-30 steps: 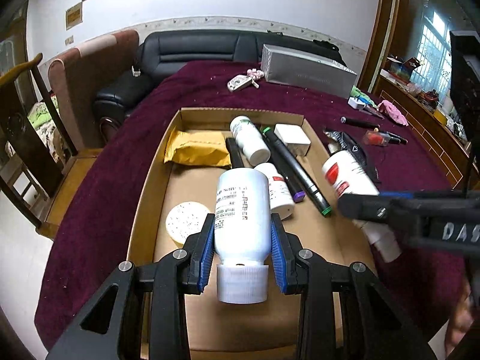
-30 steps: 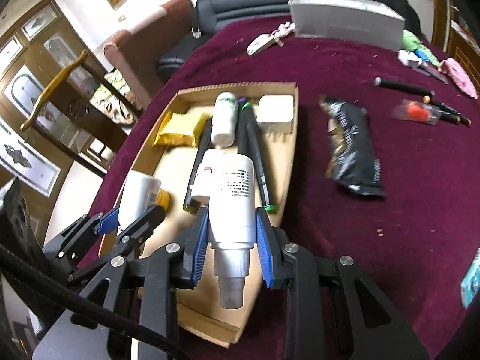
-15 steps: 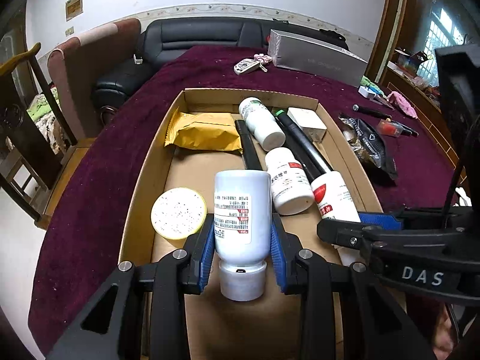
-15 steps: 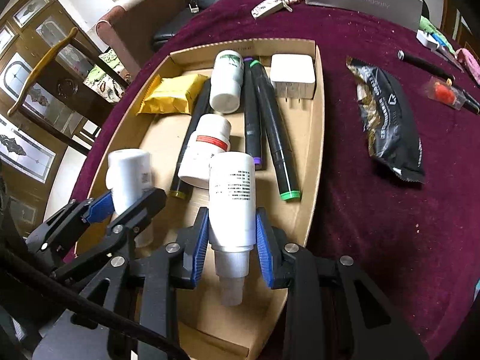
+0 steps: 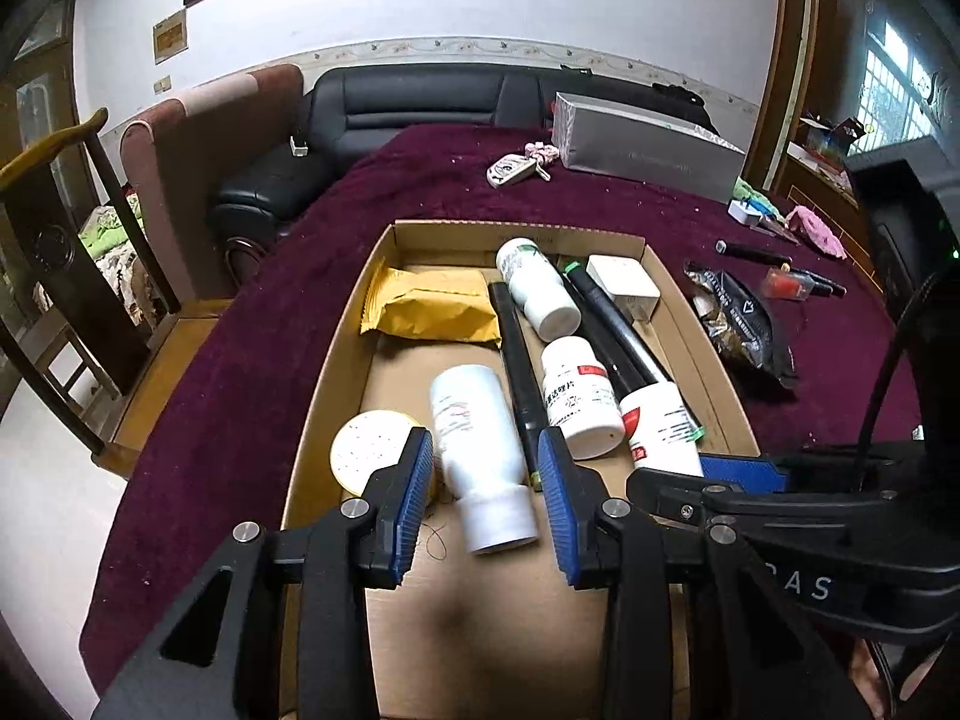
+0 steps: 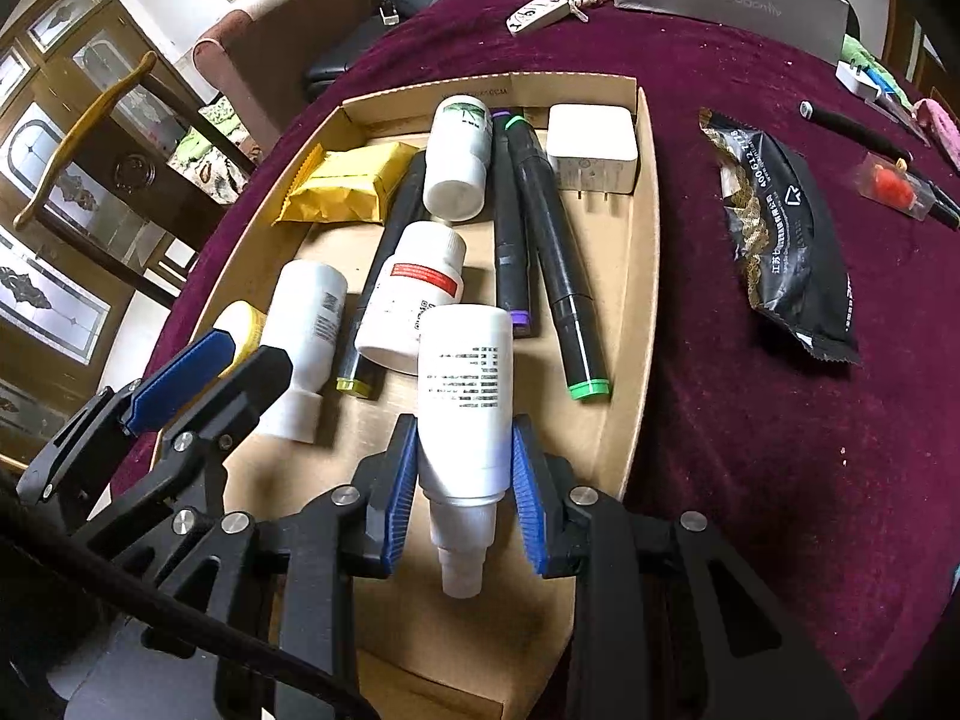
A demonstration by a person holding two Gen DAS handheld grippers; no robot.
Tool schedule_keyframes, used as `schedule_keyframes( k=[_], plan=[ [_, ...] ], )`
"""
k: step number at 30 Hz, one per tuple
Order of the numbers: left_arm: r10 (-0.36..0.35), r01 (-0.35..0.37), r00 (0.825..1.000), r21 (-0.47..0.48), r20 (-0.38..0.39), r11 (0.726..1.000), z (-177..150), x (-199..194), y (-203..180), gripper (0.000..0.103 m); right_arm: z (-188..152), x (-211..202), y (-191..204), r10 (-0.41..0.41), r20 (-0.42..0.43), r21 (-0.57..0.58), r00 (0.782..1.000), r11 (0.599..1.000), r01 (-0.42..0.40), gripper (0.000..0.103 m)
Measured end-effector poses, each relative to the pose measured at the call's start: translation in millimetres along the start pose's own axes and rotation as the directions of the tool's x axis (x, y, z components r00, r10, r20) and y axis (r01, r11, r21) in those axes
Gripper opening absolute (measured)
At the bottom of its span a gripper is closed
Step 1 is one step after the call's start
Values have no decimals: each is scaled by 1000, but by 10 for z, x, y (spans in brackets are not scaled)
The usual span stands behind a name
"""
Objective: Organize objects
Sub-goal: 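Place the white bottle in the tray with the left gripper while the right gripper places the spray bottle, then withdraw both open grippers from the tray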
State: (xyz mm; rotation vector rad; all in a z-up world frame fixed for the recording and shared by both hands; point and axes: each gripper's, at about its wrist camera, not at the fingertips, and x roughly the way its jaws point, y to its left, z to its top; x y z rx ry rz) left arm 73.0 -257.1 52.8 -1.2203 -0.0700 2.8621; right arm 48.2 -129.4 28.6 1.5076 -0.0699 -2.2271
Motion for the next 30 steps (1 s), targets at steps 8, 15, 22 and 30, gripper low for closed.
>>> schedule_keyframes(
  k=[8,15,22,30],
  plan=[
    [20,-20,999,5,26,1000,36,-99,-39,42,17,-181,-9,36,63,10,997,999,-37,36],
    [34,-36,998,36,43,999,42,-187,-189,46,-13,-382,-41,44,121,12,992,999,-46,40],
    [39,-42,998,70,49,997,38,-258,-363,49,-84,-567,-194,38,163,29,986,999,-44,43],
    [35,-40,998,113,44,993,53,-286,-597,49,-140,-690,-499,35,191,94,981,994,-54,43]
  ],
)
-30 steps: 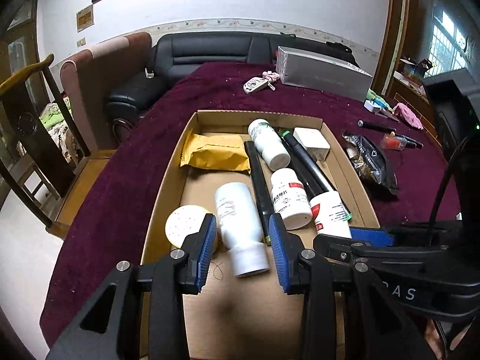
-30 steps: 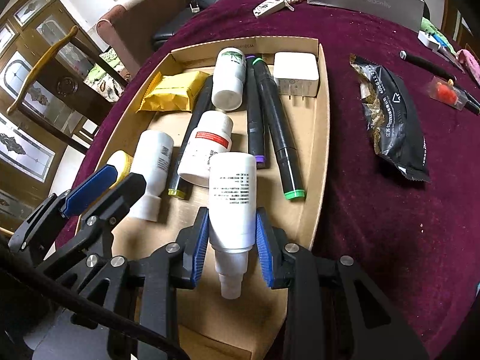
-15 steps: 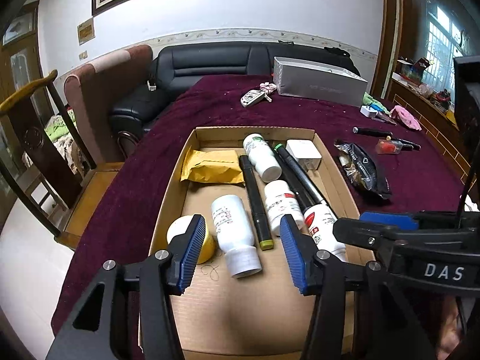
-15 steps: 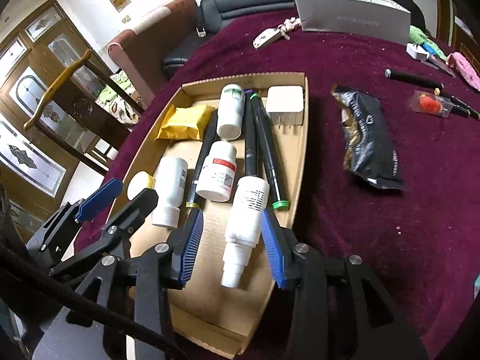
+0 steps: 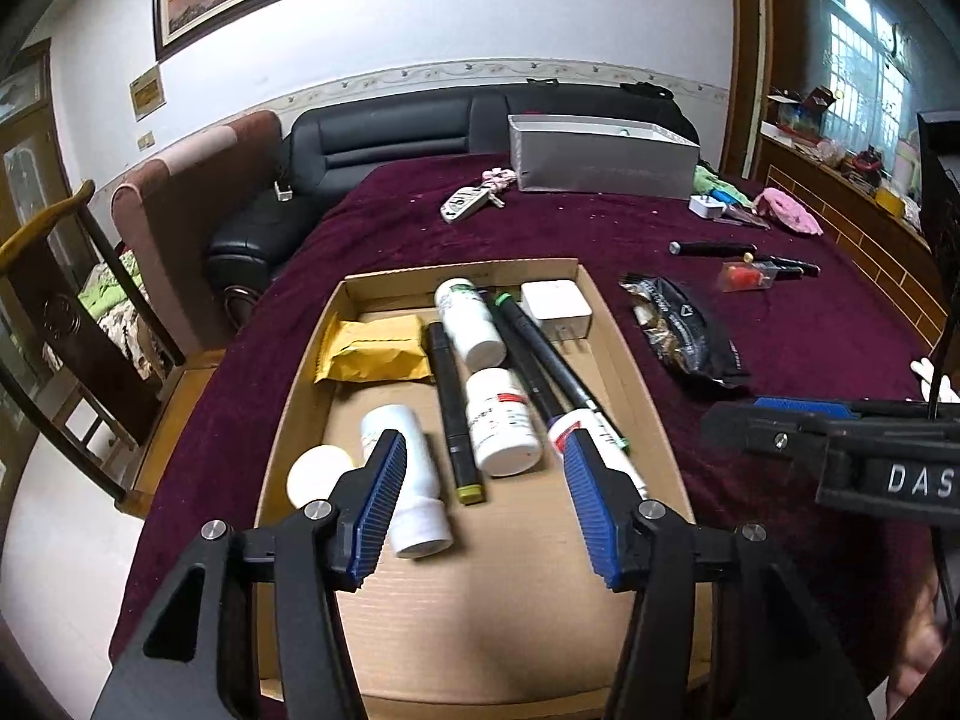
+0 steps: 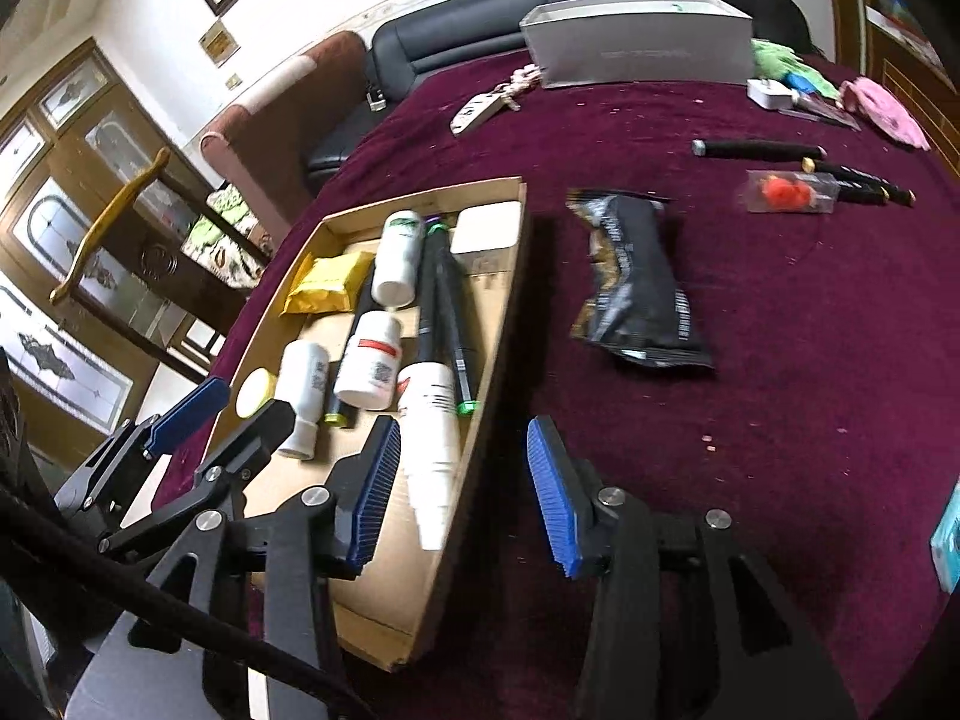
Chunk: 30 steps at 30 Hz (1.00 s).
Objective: Organize objects
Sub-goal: 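Withdraw both open grippers from the tray, then grasp the red cased item with the left gripper while the right grasps the tissue pack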
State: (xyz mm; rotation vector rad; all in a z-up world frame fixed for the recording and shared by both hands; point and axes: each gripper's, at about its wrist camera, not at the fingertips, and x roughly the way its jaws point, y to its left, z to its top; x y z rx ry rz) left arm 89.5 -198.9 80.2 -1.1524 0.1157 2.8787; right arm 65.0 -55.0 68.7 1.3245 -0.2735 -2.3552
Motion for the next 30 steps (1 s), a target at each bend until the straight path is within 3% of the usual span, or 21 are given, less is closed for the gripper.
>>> schedule_keyframes(
  k=[9,14,18,25,30],
  plan=[
    [-88,88,996,-7,-14,996,132,-5,-172,49,14,-208,-476,-14,45,90,999,996,9,43],
    [-184,183,983,-19,-29,983,341,69,-331,49,13,-435,-929,-46,94,184,995,982,28,43],
    [-214,215,975,6,-56,977,510,218,-605,48,-18,-605,-1274,-67,128,256,990,966,32,47],
    [-159,163,980,20,-123,986,728,637,-1041,48,-100,-846,-1748,-92,166,341,982,940,30,47],
    [-75,81,982,26,-174,996,810,967,-1175,48,-169,-1001,-1968,-99,193,369,976,929,21,47]
  ],
)
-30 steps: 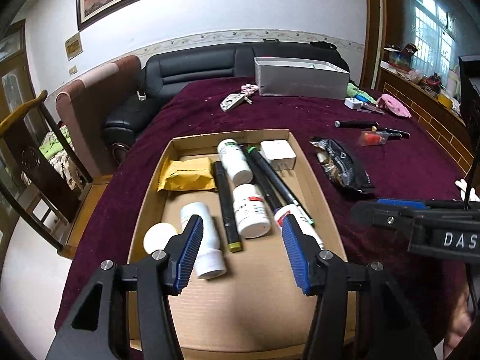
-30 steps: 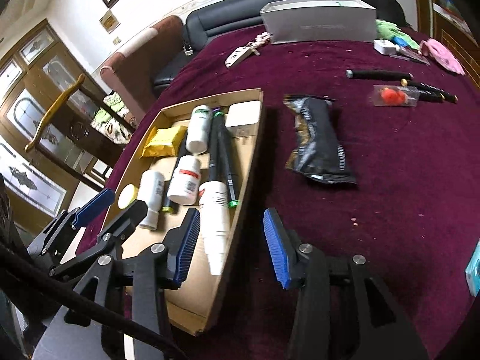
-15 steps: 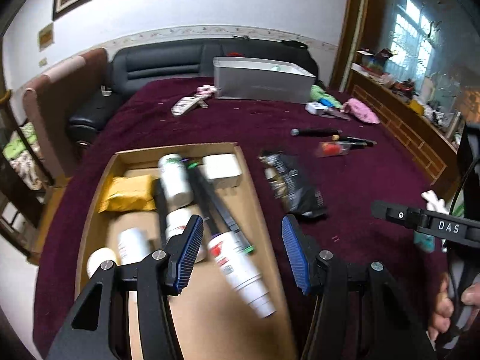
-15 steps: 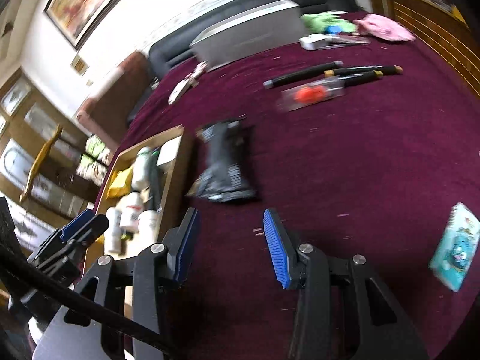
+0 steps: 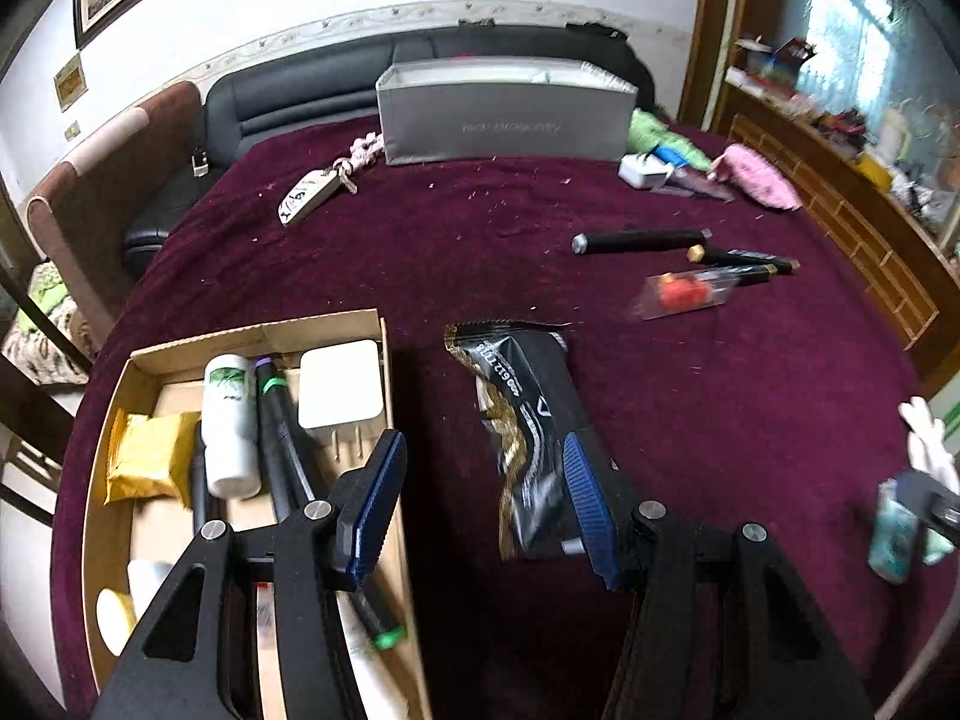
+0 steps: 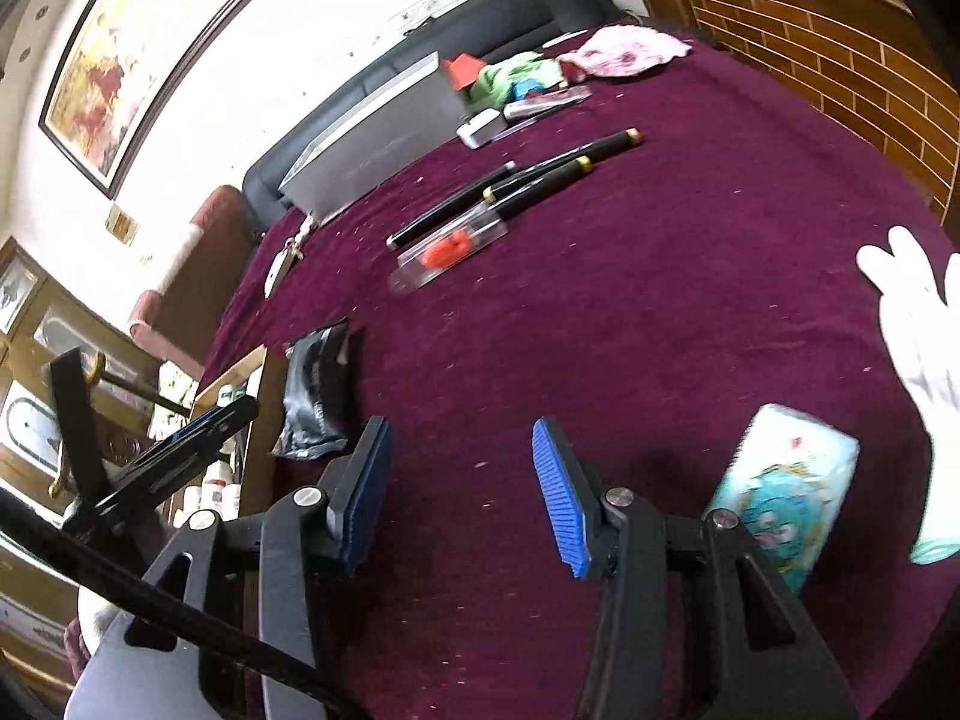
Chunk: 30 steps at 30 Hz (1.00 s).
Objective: Organize objects
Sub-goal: 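Grasp the red cased item with the left gripper while the right grasps the tissue pack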
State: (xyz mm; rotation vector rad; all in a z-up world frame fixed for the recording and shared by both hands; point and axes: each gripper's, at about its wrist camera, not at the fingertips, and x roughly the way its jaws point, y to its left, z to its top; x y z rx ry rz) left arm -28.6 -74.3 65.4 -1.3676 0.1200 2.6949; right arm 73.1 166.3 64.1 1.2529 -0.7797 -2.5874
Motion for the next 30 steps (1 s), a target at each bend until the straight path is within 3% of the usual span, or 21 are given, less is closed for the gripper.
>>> schedule_keyframes(
  k=[6,10,13,18,23,26,30],
  plan=[
    [44,-44,998,-6,-44,999,104,226,-119,48,75,-118,-237,13,33,49,999,999,-15,49],
    [-1,1,1000,-9,23,1000,162,-42,-186,48,85,-215,-369,16,55,72,998,997,-20,49],
    [-63,49,992,120,108,992,274,-219,-447,49,100,-289,-489,19,82,95,996,995,-27,51],
    [-170,126,981,369,89,921,497,-1,-1038,49,100,-310,-637,37,98,116,994,992,-49,54],
    [-123,46,987,563,100,825,654,421,-1459,49,105,-378,-791,19,128,111,992,993,-33,54],
    [-105,31,990,594,91,804,803,620,-1500,49,152,-454,-885,-2,149,109,989,994,-14,54],
    [-154,99,987,618,35,780,884,784,-1481,49,226,-485,-1008,-14,164,125,986,992,-7,55]
  ],
)
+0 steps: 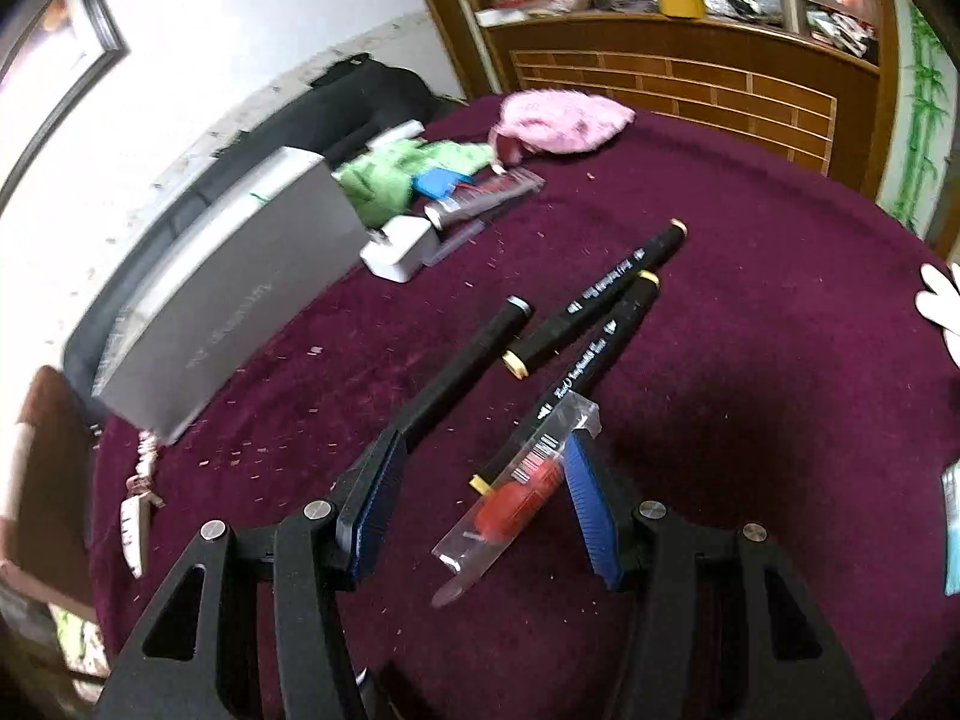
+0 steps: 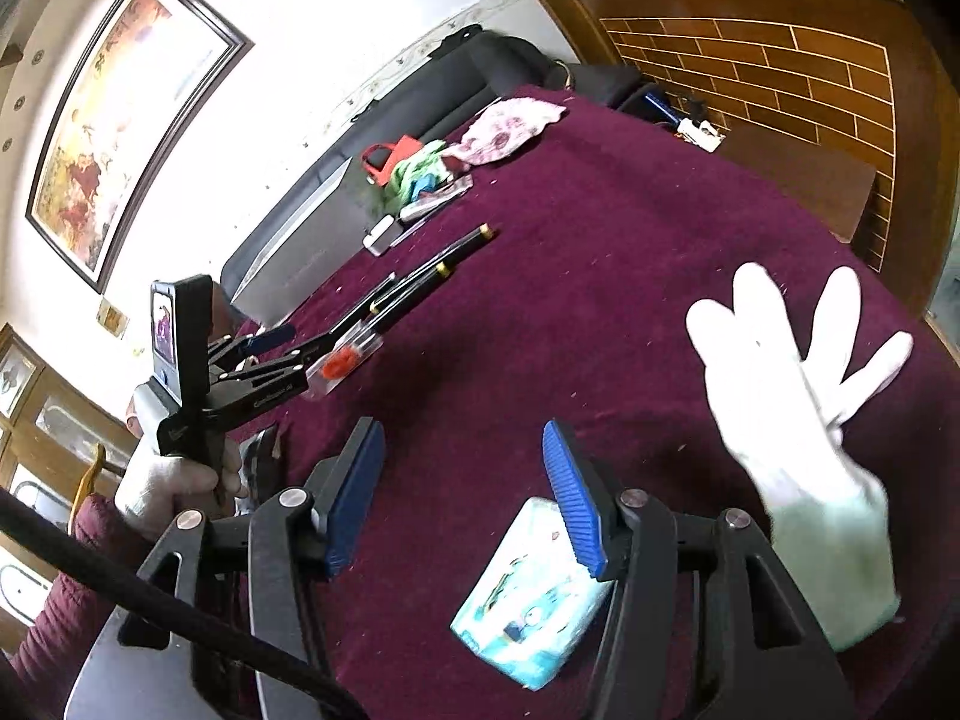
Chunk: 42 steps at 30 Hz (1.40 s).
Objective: Organize objects
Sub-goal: 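Grasp the red cased item with the left gripper while the right grasps the tissue pack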
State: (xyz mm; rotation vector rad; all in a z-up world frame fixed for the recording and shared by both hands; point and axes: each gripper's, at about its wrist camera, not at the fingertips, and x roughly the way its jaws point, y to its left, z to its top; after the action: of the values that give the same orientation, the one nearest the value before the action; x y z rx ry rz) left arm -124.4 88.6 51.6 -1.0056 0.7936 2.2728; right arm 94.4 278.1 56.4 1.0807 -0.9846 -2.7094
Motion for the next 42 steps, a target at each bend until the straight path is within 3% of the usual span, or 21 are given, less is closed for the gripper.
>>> schedule_keyframes(
  k=[4,7,8,10,13,14,16,19,23,31,35,38,42],
  plan=[
    [-63,66,996,38,-66,997,-32,244,-75,49,69,41,-90,1,2,30,1000,1000,-1,55],
    [-60,62,995,23,-79,998,-38,272,-122,48,77,80,-99,2,-5,37,1000,999,-2,55],
    [-68,67,992,-7,-104,998,-39,275,-109,36,74,90,-98,-1,-7,36,1000,999,1,55],
    [-67,64,991,-28,-116,998,-66,231,-105,31,69,113,-94,-8,-12,37,1000,999,8,55],
    [-137,126,985,-105,-105,987,-145,70,-118,21,53,127,-78,-6,-24,38,1000,999,7,55],
    [-150,138,984,-119,-96,983,-166,17,-134,10,45,126,-66,-5,-27,36,1000,999,6,55],
    [-151,139,985,-135,-87,981,-231,-103,-175,10,18,112,-53,-7,-35,31,999,999,9,55],
    [-210,191,973,-179,-93,965,-392,-284,-253,10,-46,88,-74,-22,-53,37,998,999,24,55],
    [-211,191,973,-187,-90,964,-550,-401,-337,10,-160,45,-108,-52,-69,40,996,998,55,55],
    [-175,154,979,-192,-102,969,-649,-338,-491,11,-314,41,-112,-98,-107,37,989,994,103,55],
    [-151,125,982,-221,-109,967,-640,-330,-520,11,-380,112,-9,-169,-117,0,979,985,170,57],
    [-207,173,972,-259,-108,950,-683,-378,-503,10,-426,111,71,-233,-110,-28,966,973,231,58],
    [-251,225,967,-304,-50,926,-781,-607,-470,10,-491,9,130,-293,-69,-35,954,956,291,59]
  ],
)
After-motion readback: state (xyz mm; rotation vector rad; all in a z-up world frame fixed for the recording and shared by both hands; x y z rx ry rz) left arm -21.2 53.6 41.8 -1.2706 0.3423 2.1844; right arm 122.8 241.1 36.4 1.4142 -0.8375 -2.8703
